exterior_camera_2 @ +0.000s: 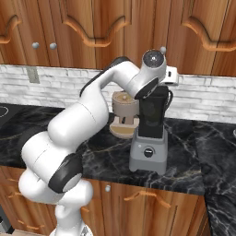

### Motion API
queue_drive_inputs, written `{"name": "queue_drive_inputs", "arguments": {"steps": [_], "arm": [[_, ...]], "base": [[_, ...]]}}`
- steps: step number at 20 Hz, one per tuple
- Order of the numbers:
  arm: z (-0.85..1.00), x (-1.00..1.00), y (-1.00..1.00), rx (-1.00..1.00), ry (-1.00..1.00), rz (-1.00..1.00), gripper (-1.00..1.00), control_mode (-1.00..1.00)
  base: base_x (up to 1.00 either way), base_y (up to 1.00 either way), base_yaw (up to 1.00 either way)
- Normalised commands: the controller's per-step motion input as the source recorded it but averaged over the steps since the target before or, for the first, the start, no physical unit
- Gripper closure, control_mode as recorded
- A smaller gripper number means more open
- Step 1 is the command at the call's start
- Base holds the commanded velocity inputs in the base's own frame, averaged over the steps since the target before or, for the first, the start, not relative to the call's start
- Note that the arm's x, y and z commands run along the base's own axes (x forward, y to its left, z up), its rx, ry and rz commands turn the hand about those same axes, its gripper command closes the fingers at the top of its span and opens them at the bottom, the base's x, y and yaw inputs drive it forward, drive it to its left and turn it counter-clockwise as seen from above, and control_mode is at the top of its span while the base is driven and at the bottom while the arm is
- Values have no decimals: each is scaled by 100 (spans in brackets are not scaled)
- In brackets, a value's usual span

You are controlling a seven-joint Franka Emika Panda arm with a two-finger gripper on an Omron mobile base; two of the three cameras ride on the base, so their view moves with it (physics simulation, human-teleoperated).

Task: Grab the lime and garlic from the fridge, place them in the blender, close the lid, and turn on the blender to create a marinade.

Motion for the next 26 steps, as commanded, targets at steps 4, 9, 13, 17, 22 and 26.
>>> {"name": "queue_drive_inputs", "arguments": {"steps": [4,9,13,17,22,26], "arm": [[-32,2,-1,0,-2,-5,100,-100],[-46,-5,-2,0,-4,-3,100,-100],[-22,0,0,0,-2,-3,-100,-100],[-3,0,0,0,-5,0,-100,-100],[0,-4,0,0,-5,0,-100,-100],[20,-39,0,0,-2,0,-100,-100]], "base": [[0,0,0],[0,0,0],[0,0,0],[0,0,0],[0,0,0],[0,0,0]]}}
